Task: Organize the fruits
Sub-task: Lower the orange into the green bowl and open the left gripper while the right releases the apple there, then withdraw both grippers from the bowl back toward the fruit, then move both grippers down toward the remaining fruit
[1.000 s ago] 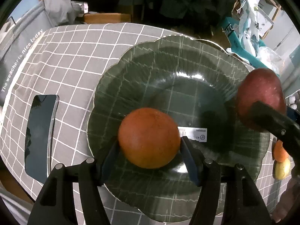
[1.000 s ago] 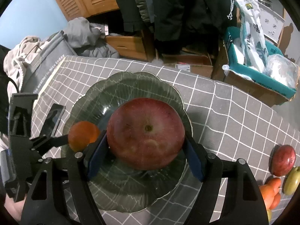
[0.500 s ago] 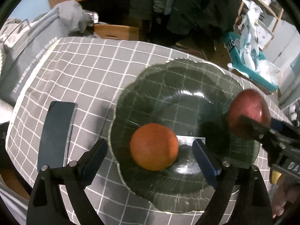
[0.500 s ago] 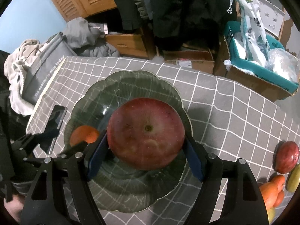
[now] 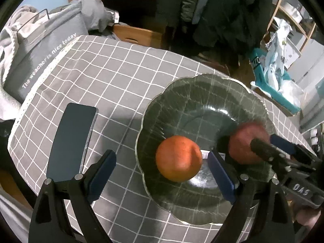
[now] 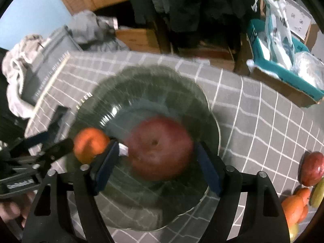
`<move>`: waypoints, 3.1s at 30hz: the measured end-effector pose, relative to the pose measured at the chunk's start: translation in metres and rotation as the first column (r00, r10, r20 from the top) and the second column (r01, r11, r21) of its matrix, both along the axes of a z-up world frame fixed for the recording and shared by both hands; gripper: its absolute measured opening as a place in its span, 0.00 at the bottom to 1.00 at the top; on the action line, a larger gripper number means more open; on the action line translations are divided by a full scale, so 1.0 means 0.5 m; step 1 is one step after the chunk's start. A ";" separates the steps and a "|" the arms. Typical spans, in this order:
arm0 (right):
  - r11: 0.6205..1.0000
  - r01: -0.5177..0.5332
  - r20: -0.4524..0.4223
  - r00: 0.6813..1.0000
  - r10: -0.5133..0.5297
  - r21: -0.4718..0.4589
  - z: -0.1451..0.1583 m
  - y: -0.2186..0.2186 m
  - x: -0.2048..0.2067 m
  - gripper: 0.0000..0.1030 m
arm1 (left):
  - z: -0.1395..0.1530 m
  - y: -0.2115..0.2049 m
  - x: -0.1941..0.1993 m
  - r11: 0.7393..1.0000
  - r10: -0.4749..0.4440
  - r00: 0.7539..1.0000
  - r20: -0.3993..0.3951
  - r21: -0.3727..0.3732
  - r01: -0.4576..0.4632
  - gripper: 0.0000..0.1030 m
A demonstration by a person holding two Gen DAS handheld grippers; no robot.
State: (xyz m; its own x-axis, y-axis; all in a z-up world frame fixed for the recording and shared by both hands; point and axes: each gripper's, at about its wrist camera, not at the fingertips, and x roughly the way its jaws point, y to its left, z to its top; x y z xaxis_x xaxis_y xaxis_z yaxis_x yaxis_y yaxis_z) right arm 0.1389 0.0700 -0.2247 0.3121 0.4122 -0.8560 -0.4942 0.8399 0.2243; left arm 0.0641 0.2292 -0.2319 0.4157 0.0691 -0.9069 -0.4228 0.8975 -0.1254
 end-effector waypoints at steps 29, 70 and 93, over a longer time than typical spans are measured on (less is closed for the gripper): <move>0.986 0.153 0.312 0.942 -0.126 -0.062 0.224 -0.149 -0.105 0.84 | 0.142 -0.095 -0.045 0.995 -0.093 0.986 0.140 0.032 0.090 0.90; 0.900 0.436 0.390 0.827 -0.406 0.011 0.301 -0.553 -0.251 0.86 | 0.274 -0.438 -0.059 0.900 -0.434 0.866 0.249 0.168 0.402 0.99; 0.906 0.397 0.056 0.918 -0.393 -0.145 0.047 -0.597 -0.172 0.86 | 0.078 -0.545 0.023 0.852 -0.514 0.857 0.018 0.128 0.508 0.99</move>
State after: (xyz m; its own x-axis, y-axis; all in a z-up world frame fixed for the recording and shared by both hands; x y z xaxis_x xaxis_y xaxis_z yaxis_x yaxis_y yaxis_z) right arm 0.0528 -0.2283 -0.2012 0.4448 0.1179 -0.8878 -0.1185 0.9903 0.0721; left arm 0.0757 -0.0435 -0.1928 0.4647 -0.0638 -0.8832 0.1037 0.9945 -0.0173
